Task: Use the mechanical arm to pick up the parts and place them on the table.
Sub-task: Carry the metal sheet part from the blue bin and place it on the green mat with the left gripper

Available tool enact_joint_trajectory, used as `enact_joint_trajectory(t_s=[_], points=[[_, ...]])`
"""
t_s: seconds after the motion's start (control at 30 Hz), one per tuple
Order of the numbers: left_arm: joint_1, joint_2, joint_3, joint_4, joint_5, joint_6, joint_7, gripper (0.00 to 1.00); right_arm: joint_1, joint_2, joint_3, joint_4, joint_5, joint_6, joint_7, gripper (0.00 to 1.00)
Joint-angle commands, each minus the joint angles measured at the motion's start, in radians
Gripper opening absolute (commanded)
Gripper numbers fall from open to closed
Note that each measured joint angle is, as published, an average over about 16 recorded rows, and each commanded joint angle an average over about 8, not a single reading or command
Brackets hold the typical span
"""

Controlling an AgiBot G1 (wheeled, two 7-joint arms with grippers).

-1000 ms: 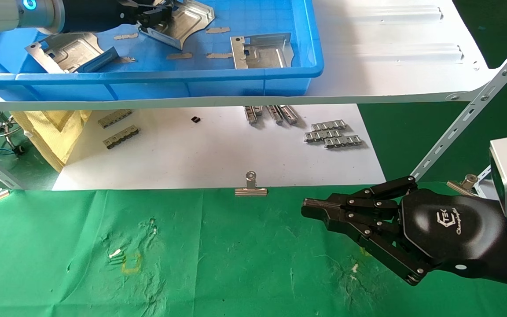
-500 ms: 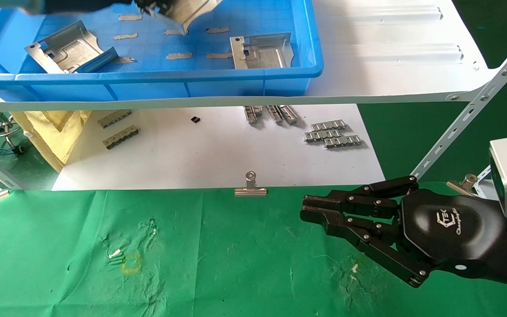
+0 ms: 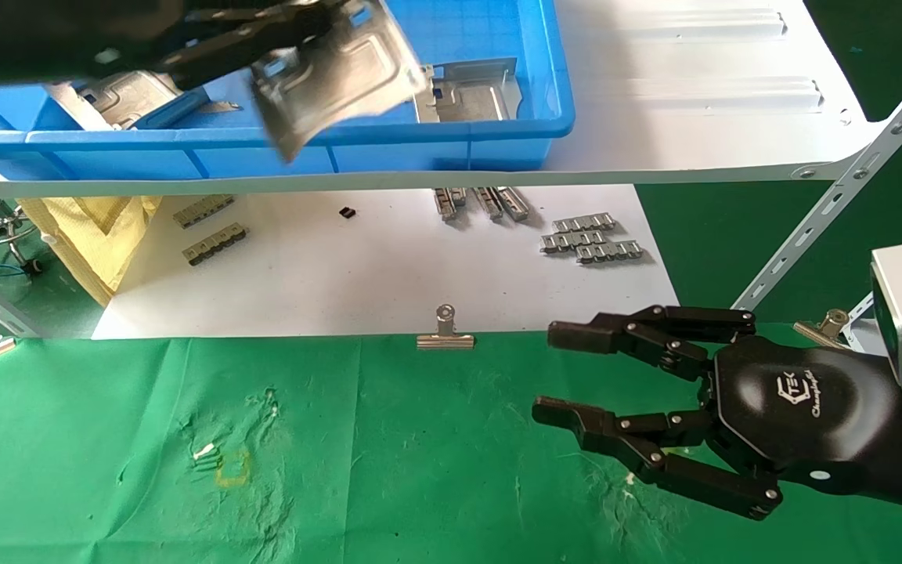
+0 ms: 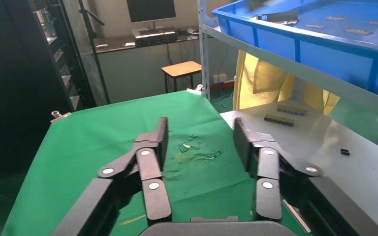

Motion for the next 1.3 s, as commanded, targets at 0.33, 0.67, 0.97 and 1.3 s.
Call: enact_joint_trajectory(t_s=[0.33,0.67,0.97,1.3], points=[[0.227,-0.233,0.088,-0.352,-0.227,0.090,0.140,0.00,0.000,0.000,0.000,0.000,0.000,0.000,0.000,1.00],[0.445,-0.370,0.297,-0.461,-0.322,0.063,0.291,0.00,0.000,0.000,0.000,0.000,0.000,0.000,0.000,1.00],[0.492,-0.284,0.389,-0.234,-0.216,0.041,0.496,0.00,0.000,0.000,0.000,0.000,0.000,0.000,0.000,1.00],[0.458,-0.198,0.421,-0.048,-0.155,-0.005,0.642,0.80,0.000,0.000,0.000,0.000,0.000,0.000,0.000,1.00]])
